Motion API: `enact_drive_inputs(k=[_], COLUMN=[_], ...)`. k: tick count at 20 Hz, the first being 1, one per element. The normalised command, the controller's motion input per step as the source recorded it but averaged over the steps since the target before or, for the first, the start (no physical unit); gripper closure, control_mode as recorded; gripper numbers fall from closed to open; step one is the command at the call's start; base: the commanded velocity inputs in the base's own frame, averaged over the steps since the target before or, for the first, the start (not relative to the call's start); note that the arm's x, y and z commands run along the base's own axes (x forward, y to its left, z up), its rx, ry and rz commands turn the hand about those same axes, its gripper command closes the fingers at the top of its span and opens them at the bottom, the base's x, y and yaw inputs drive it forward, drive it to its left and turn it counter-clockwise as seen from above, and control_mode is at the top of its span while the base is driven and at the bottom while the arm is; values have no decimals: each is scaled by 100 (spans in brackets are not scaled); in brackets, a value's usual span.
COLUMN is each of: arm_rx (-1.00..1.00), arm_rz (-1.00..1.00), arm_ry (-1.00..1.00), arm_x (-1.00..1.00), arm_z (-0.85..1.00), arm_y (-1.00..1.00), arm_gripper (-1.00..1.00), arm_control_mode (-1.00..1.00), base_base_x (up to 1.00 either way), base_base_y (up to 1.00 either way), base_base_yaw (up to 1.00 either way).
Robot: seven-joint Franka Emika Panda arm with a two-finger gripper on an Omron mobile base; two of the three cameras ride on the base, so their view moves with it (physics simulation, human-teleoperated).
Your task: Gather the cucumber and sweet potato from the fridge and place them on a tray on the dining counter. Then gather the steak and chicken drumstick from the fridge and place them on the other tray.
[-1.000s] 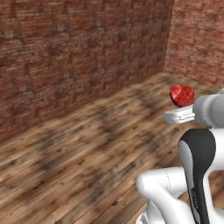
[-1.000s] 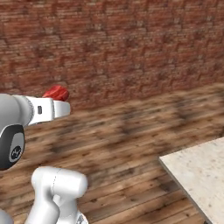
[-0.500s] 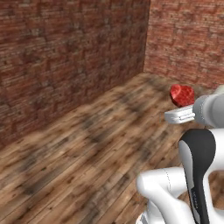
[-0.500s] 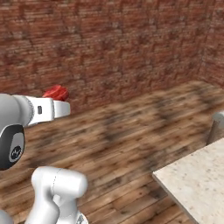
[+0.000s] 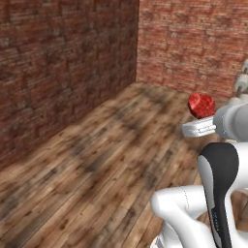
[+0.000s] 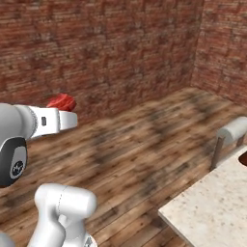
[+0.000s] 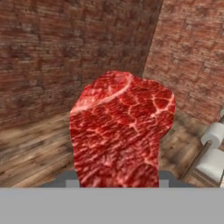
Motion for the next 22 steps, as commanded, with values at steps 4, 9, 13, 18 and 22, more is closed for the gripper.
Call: enact_drive_inputs(k=[4, 9, 13, 18, 22], arm_rx=[0, 0, 0, 0, 0], arm_rz=[0, 0, 0, 0, 0], arm_ry=[0, 0, 0, 0, 0], arm_x=[0, 0, 0, 0, 0], arm_z=[0, 0, 0, 0, 0], arm_y=[0, 0, 0, 0, 0], arm_gripper=[100, 100, 100, 100, 100], arm_control_mode=[100, 100, 100, 100, 100], base_base_x=[69, 70, 71, 70, 70], base_base_y=[0, 0, 0, 0, 0], base_base_yaw=[-29, -29, -29, -29, -28])
